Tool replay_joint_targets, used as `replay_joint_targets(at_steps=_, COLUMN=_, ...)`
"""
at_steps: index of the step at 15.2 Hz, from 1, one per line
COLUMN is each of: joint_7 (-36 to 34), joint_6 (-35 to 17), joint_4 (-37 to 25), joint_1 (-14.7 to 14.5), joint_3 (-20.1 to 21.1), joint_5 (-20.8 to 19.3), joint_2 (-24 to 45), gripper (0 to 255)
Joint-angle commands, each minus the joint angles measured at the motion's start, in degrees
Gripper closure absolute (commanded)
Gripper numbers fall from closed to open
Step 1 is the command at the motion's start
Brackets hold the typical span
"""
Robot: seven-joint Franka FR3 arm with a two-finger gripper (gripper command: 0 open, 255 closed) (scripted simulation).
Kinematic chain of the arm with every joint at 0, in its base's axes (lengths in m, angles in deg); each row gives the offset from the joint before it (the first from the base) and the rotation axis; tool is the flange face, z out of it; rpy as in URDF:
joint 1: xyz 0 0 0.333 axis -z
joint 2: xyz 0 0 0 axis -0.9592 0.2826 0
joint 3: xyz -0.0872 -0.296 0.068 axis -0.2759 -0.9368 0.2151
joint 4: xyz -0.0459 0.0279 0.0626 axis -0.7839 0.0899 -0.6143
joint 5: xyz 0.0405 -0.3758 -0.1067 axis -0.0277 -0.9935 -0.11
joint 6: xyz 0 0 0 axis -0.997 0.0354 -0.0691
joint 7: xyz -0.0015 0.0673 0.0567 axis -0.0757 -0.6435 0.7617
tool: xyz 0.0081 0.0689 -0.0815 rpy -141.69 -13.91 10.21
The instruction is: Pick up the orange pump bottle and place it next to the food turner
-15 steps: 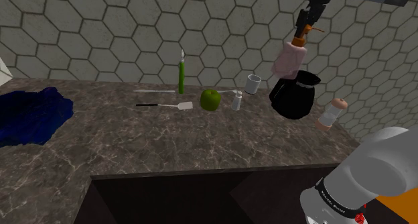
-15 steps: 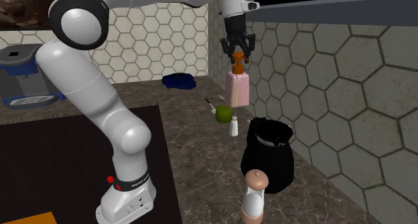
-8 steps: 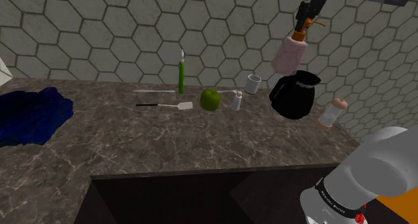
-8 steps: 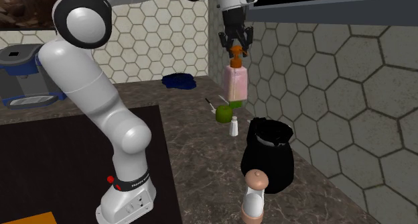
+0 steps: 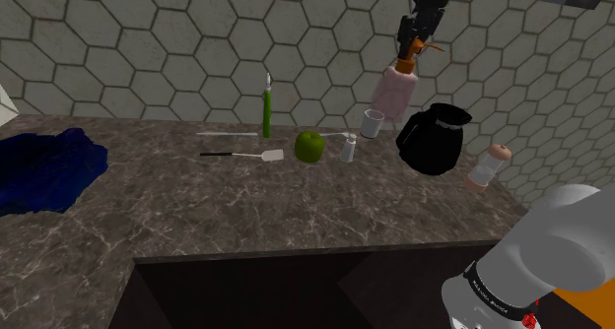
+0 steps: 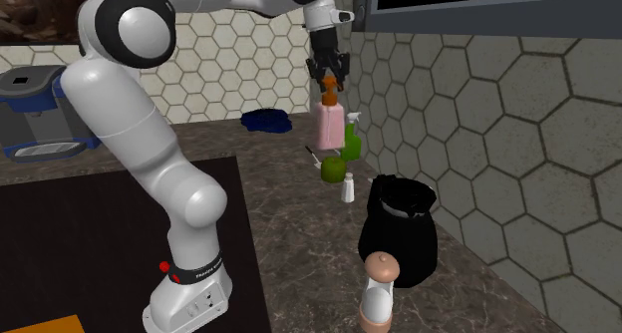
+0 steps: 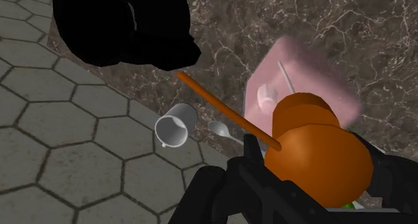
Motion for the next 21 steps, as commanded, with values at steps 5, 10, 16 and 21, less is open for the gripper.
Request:
replay_joint_targets(at_steps=5, joint_7=-7.79, joint_6=-2.48, joint_4=0.93, joint_1=-2.45, joint_3=5.00, joint_5=0.97, joint_2=2.78, gripper=255)
replay_joint_targets(at_steps=10, joint_7=-14.38, joint_6=-4.48, joint_4=-0.09, joint_1=-4.59, joint_3=9.14, joint_5=1.33, joint_2=6.85, gripper=255)
replay_joint_targets(at_steps=16, joint_7=-22.22, joint_6=-6.33, joint_4=-3.58, joint_1=-7.24, joint_3=13.77, joint_5=0.76, joint_2=13.53, gripper=255)
replay_joint_targets(at_steps=21, joint_7=-28.66, joint_6=-7.10, joint_4=-8.50, joint_1=-9.81, joint_3=17.08, joint_5=-0.78, joint_2=20.51, gripper=255)
